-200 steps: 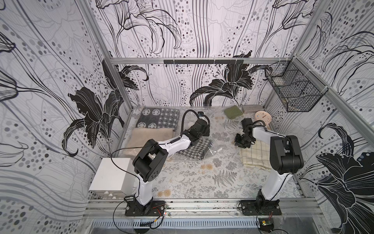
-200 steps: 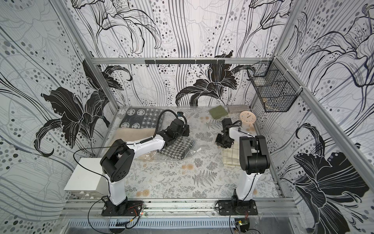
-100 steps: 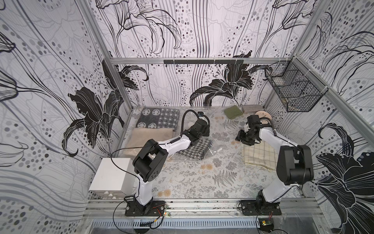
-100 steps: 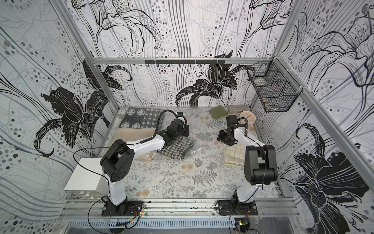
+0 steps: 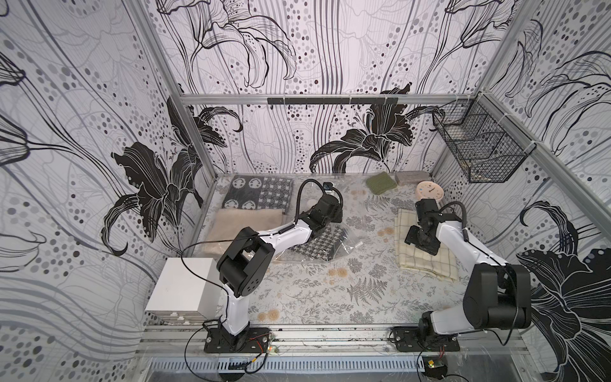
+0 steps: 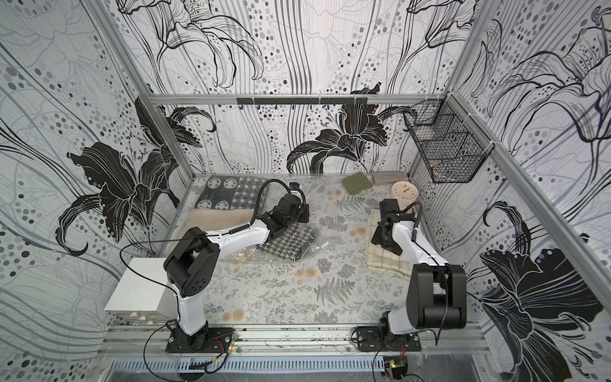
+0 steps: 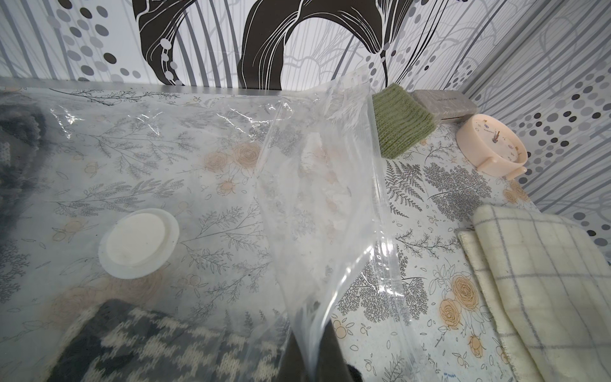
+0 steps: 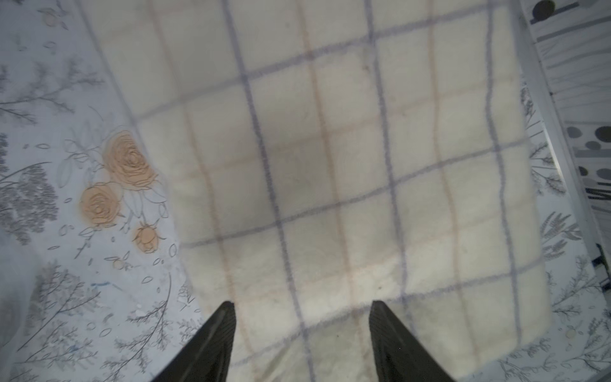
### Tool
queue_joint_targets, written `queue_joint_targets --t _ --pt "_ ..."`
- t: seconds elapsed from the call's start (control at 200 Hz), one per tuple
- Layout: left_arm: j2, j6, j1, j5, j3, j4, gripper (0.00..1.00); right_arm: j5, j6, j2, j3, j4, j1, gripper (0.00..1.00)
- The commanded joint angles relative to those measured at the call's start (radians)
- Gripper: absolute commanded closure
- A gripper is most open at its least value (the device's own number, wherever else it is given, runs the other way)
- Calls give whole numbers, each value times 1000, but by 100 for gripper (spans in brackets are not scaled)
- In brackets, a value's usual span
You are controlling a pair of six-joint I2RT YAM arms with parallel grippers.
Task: Take the scarf out of the vacuum bag
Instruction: Adjust the scarf at the center of the board.
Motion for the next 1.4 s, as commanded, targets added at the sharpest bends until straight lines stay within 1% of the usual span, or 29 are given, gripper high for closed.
queue_joint_targets --t 0.0,0.14,0.185,0.21,0.32,0.516,0.621,0.741,0.756,0.801,0.886,0.981,1.056,1.122,1.142,1.162,1.192,1.217,1.247,1.287,1.302,1.347,1.397 --pt "-32 4 10 -26 -7 31 100 31 7 51 -1 17 -25 32" --pt "-30 3 10 -23 -7 32 100 -48 -59 166 44 40 -35 33" --pt "-29 4 10 -23 -6 33 100 -100 -78 182 53 49 -36 33" --pt "-28 4 10 -22 -5 33 100 -120 -92 217 60 53 -36 34" --pt "-25 7 10 -31 -4 31 100 -171 -118 232 55 62 -35 34" --pt "-3 1 10 -24 5 24 100 -188 -144 222 42 54 -36 33" --pt "1 2 9 -21 11 20 100 -140 -149 220 51 47 -44 33" --pt "2 6 11 -22 16 17 100 -92 -162 193 59 75 -53 33" --pt "2 7 12 -22 17 17 100 -90 -163 158 53 87 -48 33" --pt "4 6 12 -21 19 16 100 -97 -169 110 41 114 -43 33" --pt "8 4 12 -15 24 11 100 -93 -167 54 51 92 -43 32" --pt "9 4 11 -14 25 10 100 -142 -145 -10 26 67 -42 33" --pt "9 4 11 -16 27 8 100 -191 -124 -62 -3 40 -37 38" --pt "7 4 11 -15 28 6 100 -202 -107 -91 -26 6 -23 47" --pt "8 4 11 -16 28 7 100 -204 -101 -93 -28 -11 -20 52" --pt "7 3 11 -16 28 5 100 -207 -95 -93 -30 -26 -20 59" --pt "7 1 12 -15 28 6 100 -211 -89 -95 -40 -44 -19 73" --pt "7 0 12 -15 29 4 100 -218 -83 -98 -51 -51 -19 82" --pt "9 -2 12 -13 30 4 100 -230 -71 -106 -69 -51 -20 90" --pt "11 -2 11 -11 30 2 100 -260 -50 -119 -99 -46 -19 98" --pt "12 -5 11 -9 30 2 100 -272 -42 -122 -109 -44 -20 100" --pt "16 -7 12 -6 34 -1 100 -302 -21 -137 -141 -37 -19 100" --pt "18 -7 12 -6 36 -6 100 -307 -1 -152 -173 -35 -19 100"
